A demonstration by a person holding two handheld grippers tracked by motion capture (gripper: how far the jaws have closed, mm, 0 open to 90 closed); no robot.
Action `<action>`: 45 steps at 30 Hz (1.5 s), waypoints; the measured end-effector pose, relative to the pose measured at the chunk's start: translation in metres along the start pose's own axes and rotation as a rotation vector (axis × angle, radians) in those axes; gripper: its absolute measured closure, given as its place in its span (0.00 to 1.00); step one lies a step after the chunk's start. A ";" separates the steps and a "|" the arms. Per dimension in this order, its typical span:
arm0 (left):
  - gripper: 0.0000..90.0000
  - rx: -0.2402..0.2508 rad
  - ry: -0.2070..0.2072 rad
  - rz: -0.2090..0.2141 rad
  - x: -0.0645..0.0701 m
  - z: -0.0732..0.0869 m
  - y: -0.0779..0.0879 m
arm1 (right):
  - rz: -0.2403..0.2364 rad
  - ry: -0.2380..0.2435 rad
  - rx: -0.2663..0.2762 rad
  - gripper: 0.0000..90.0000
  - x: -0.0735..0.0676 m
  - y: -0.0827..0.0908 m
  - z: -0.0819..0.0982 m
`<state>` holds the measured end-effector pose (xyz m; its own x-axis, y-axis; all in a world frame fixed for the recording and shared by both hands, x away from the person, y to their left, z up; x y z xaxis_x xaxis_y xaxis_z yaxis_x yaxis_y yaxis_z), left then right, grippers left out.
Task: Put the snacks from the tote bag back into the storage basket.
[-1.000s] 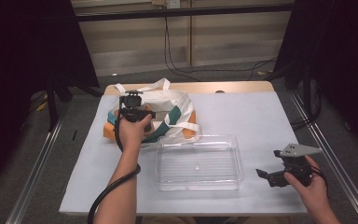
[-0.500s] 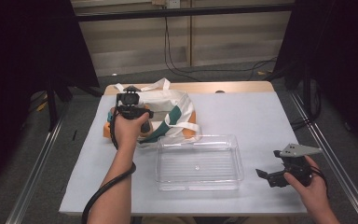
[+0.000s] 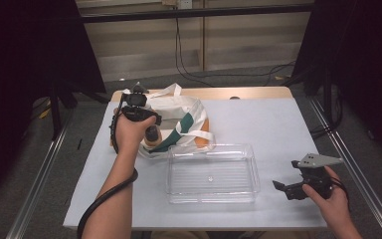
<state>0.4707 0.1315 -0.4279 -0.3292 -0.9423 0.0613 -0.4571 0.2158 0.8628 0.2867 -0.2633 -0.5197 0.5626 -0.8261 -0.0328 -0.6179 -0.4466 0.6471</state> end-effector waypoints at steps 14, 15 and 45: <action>0.34 -0.032 0.000 0.012 -0.006 -0.006 0.017 | 0.002 -0.001 0.001 0.01 0.000 0.000 0.000; 0.34 -0.028 0.007 0.014 -0.005 -0.006 0.018 | -0.003 -0.001 0.001 0.01 0.000 -0.001 0.000; 0.34 -0.089 -0.010 0.032 -0.006 -0.016 0.053 | -0.015 0.008 -0.009 0.01 -0.002 -0.002 0.002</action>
Point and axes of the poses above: each handheld gripper's, and its own axes: y roughly backward along the jaws, z roughly out of its underside, x roughly to its right, the point moved 10 cm from there along -y, roughly forward along the jaws
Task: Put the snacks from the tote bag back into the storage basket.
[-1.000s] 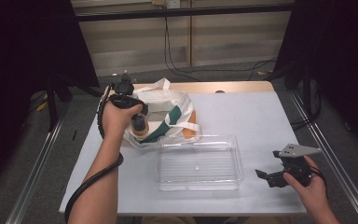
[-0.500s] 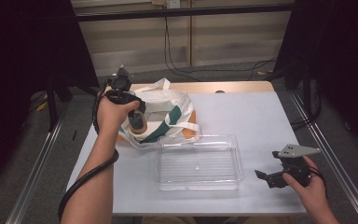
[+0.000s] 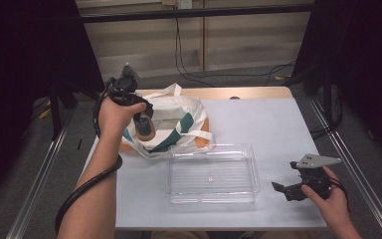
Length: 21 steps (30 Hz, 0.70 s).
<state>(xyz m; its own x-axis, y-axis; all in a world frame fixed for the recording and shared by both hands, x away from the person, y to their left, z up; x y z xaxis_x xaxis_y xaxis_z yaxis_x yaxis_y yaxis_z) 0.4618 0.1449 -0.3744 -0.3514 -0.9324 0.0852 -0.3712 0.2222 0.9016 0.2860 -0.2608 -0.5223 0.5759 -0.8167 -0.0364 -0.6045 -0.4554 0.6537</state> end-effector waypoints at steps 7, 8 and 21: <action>0.34 -0.019 -0.015 0.003 0.002 0.000 0.009 | 0.001 -0.003 -0.002 0.01 0.000 0.000 0.000; 0.34 -0.019 -0.020 0.008 0.003 -0.001 0.010 | 0.003 -0.001 -0.002 0.01 0.000 0.000 0.000; 0.34 -0.036 -0.041 0.023 0.011 -0.002 0.026 | 0.002 0.005 0.000 0.01 0.000 0.000 0.000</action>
Point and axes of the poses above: each handheld gripper's, and its own axes: y roughly backward along the jaws, z roughly out of its underside, x roughly to its right, the point moved 10 cm from there along -y, roughly forward along the jaws
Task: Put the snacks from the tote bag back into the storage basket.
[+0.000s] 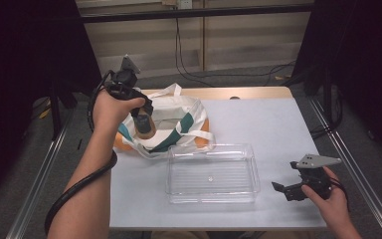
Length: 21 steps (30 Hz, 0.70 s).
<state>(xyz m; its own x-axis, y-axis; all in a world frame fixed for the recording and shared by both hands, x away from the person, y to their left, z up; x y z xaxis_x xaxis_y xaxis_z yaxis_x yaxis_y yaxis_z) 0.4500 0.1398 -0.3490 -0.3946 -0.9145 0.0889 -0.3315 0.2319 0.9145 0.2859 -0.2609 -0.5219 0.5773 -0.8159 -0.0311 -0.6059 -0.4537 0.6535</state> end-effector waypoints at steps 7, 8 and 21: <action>0.34 -0.015 -0.010 0.009 0.004 0.003 0.003 | 0.001 -0.001 -0.001 0.01 0.000 0.000 0.000; 0.34 -0.022 -0.016 0.013 0.004 0.004 0.004 | 0.001 -0.002 -0.002 0.01 0.000 0.000 0.000; 0.34 -0.033 -0.052 0.030 0.019 0.007 0.013 | 0.001 -0.002 -0.002 0.01 0.000 0.000 0.000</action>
Point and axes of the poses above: each handheld gripper's, and its own axes: y roughly backward along the jaws, z roughly out of its underside, x roughly to its right, the point moved 10 cm from there along -y, roughly forward along the jaws
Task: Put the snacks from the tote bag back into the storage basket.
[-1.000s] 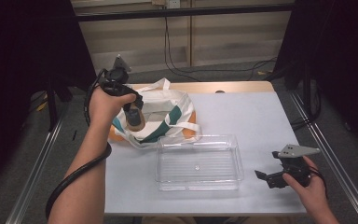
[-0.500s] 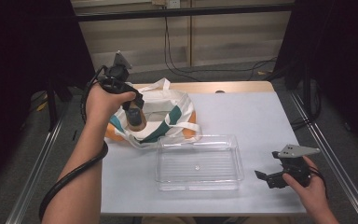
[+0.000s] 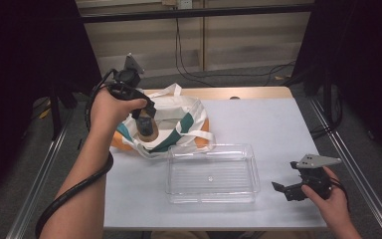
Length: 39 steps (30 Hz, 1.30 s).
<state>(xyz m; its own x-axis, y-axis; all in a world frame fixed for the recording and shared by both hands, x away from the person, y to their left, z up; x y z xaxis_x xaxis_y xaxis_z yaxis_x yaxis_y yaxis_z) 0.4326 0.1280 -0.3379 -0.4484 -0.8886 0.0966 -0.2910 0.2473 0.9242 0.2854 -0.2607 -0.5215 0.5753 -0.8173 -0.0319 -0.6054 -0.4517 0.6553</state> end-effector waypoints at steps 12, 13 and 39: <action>0.34 -0.014 -0.045 0.040 0.017 0.004 0.001 | -0.003 0.000 -0.002 0.01 -0.001 0.000 0.000; 0.34 -0.015 -0.050 0.042 0.017 0.004 0.001 | -0.002 0.002 -0.002 0.01 0.000 0.000 0.000; 0.34 -0.049 -0.064 0.065 0.033 0.013 -0.008 | -0.004 0.002 -0.001 0.01 -0.001 0.000 0.000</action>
<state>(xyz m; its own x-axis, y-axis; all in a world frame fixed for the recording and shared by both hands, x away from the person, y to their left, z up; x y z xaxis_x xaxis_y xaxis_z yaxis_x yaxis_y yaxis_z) 0.4094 0.1016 -0.3471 -0.5184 -0.8445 0.1343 -0.2190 0.2830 0.9338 0.2848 -0.2602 -0.5212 0.5787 -0.8149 -0.0331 -0.6026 -0.4546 0.6558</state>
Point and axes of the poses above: each handheld gripper's, and its own axes: y roughly backward along the jaws, z roughly out of its underside, x roughly to its right, the point moved 10 cm from there along -y, roughly forward along the jaws
